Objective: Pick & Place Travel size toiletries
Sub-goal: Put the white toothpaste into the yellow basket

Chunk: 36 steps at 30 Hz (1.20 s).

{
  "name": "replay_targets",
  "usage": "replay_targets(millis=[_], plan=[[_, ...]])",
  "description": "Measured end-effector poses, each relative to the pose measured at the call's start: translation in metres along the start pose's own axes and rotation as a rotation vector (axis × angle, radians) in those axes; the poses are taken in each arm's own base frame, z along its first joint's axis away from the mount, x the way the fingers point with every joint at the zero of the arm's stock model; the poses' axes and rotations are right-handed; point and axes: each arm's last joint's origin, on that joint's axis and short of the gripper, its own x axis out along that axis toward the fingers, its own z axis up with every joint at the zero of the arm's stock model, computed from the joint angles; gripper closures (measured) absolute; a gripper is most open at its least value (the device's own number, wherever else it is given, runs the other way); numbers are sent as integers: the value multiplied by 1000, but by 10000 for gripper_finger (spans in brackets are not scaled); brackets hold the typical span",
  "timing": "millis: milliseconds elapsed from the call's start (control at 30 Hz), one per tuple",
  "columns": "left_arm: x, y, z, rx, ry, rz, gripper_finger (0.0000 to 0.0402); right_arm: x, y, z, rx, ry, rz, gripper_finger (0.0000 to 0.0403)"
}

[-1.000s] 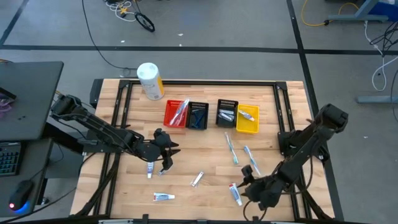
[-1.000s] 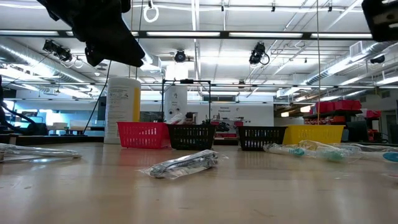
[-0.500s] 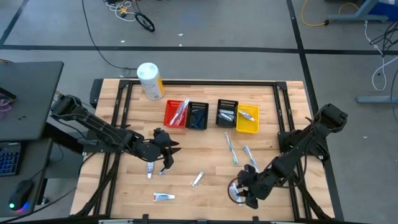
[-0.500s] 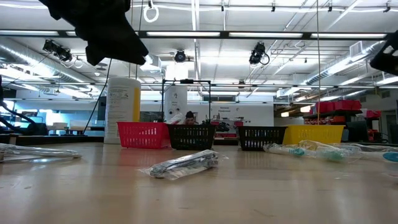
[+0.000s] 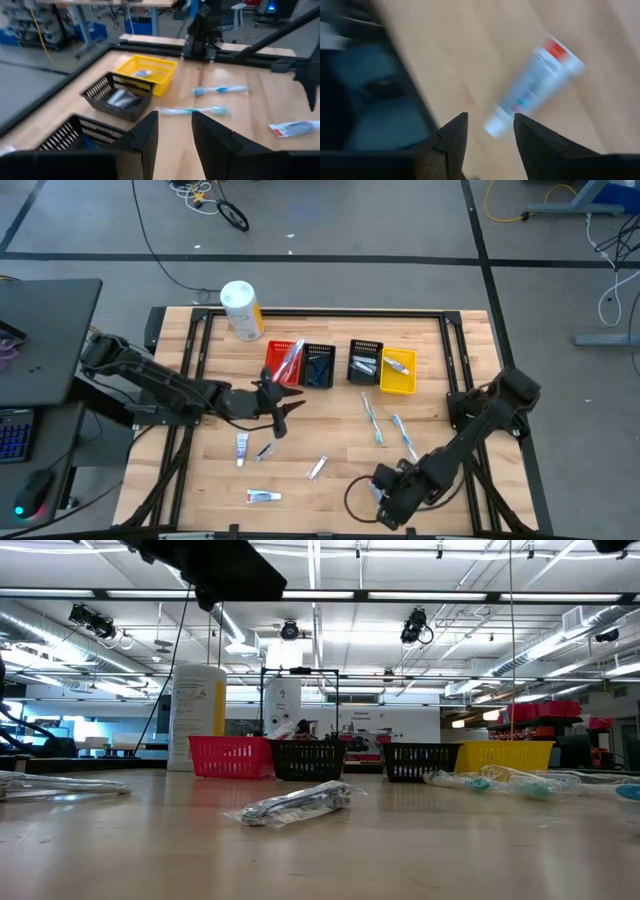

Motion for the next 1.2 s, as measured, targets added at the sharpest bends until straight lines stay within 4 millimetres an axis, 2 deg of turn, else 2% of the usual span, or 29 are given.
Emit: replay_targets(millis=[100, 233, 433, 800, 1033, 1200], plan=[[3, 5, 1, 38, -4, 20, 274, 5, 10, 1, 80, 61, -103, 234], [7, 12, 3, 95, -7, 35, 274, 19, 20, 5, 160, 63, -107, 234], [14, 24, 11, 135, -58, 82, 274, 35, 19, 3, 226, 91, -139, 234], [20, 39, 15, 227, -57, 147, 274, 36, 13, 0, 236, 98, -209, 234], [21, 41, 15, 232, -56, 150, 274, 39, 8, -1, 255, 106, -227, 234], [21, 39, 14, 229, -57, 90, 274, 42, 8, -3, 247, 111, -229, 234]])
